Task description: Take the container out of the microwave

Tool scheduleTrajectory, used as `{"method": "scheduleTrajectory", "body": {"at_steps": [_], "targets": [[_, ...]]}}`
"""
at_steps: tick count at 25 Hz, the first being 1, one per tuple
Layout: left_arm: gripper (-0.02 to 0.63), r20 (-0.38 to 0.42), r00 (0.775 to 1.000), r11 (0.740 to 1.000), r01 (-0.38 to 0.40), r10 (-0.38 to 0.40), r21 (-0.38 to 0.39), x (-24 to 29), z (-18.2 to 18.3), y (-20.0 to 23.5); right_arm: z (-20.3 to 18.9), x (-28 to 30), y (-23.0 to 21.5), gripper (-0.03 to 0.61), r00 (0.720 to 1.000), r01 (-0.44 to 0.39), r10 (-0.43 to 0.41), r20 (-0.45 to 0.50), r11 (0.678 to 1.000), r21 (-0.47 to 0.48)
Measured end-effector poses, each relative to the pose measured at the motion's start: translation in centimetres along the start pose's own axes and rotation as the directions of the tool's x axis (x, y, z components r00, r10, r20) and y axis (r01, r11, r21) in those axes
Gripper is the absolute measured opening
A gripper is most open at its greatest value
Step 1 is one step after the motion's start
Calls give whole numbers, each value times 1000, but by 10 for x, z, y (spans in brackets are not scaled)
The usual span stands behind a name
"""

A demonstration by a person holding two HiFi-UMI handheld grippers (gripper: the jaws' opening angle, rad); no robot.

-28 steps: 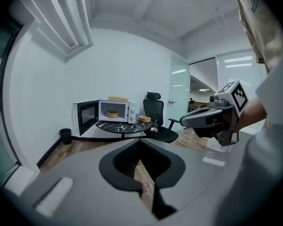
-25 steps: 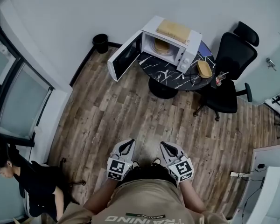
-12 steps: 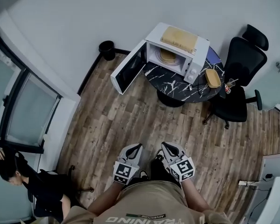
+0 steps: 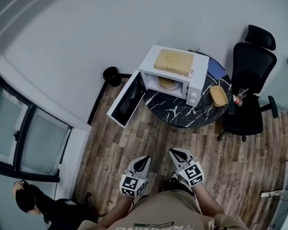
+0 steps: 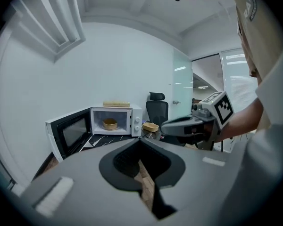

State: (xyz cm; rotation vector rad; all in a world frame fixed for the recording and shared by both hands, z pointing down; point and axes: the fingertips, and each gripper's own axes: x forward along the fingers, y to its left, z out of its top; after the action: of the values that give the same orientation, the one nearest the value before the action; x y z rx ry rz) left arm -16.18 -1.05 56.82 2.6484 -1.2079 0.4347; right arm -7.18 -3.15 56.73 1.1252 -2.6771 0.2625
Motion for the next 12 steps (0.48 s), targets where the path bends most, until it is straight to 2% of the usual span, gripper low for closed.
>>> {"method": "scheduleTrajectory", "body": {"at_steps": [3, 8, 12], "targets": [[8, -13, 1000, 1000, -16, 16, -11, 30, 10, 11, -3, 8, -30, 9, 1000, -9, 10, -20, 1000, 9], [8, -25, 999, 999, -40, 41, 19, 67, 26, 28, 2, 23, -71, 8, 1000, -28, 27, 10, 996, 83], [6, -37, 998, 998, -56, 56, 2, 85, 26, 34, 3, 35, -88, 8, 999, -25, 21, 35, 990, 138]]}}
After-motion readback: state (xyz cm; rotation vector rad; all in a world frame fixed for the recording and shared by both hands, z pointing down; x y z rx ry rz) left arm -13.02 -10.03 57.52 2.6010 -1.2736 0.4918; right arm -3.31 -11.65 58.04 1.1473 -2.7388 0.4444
